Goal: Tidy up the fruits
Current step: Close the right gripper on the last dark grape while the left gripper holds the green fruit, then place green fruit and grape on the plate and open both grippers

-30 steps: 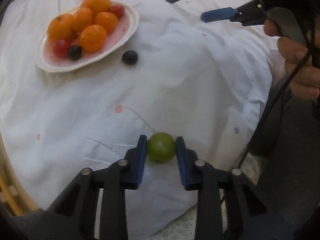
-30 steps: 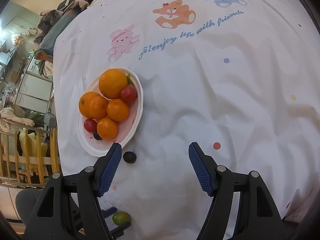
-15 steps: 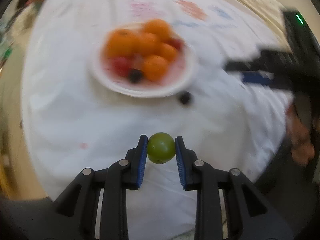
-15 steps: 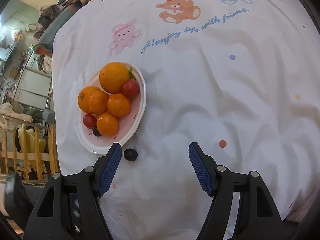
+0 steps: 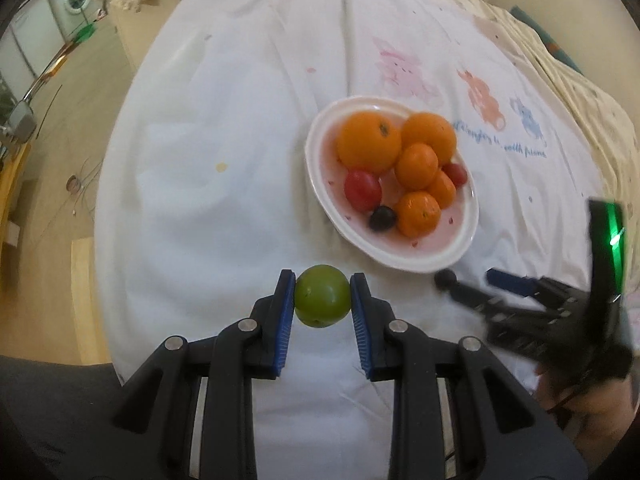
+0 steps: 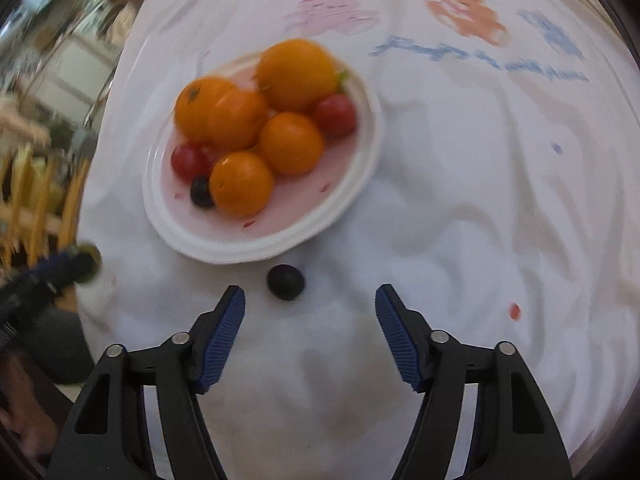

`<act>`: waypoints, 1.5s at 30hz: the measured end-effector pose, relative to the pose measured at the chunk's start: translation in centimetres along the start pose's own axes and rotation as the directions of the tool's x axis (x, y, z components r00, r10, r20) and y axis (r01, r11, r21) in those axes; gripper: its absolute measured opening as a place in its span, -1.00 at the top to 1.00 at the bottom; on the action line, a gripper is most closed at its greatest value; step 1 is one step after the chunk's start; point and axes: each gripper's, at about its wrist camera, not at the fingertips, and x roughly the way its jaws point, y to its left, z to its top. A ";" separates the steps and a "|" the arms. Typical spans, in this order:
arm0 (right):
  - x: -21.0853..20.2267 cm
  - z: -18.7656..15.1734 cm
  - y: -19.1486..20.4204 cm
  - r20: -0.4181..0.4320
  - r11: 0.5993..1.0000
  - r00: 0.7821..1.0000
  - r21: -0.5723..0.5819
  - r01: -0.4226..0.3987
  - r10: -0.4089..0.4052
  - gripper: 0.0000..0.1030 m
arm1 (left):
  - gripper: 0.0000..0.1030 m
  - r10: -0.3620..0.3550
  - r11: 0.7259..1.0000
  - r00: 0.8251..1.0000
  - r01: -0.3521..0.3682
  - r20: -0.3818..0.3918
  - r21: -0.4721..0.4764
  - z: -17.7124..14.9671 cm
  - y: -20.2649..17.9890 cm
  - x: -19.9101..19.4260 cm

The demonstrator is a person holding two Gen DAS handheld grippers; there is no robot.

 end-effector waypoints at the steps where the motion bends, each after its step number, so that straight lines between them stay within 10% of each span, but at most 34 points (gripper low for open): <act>1: 0.4 0.1 0.4 -0.005 1.000 1.000 -0.022 0.012 -0.012 -0.20 | 0.53 0.000 1.000 1.000 0.000 0.003 -0.005 0.1 0.1 0.0; 10: 1.7 0.3 2.2 0.001 0.988 0.997 -0.135 0.071 -0.071 0.52 | 0.53 -0.002 1.000 1.000 0.002 -0.001 -0.015 0.2 0.4 0.1; 18: -0.7 -0.5 0.4 -0.002 0.999 1.000 -0.050 -0.022 0.022 0.52 | 0.53 0.005 1.000 1.000 -0.005 0.005 -0.026 0.4 0.6 0.3; 30: -6.6 1.4 -2.4 0.214 0.981 0.964 0.074 -0.178 0.159 0.52 | 0.53 -0.044 0.999 0.996 0.042 0.073 0.029 4.0 -1.4 -0.7; 45: -0.9 4.6 -2.5 0.101 0.974 0.976 0.103 -0.202 0.191 0.52 | 0.53 -0.119 0.992 0.993 0.120 -0.011 0.029 7.2 -3.6 4.7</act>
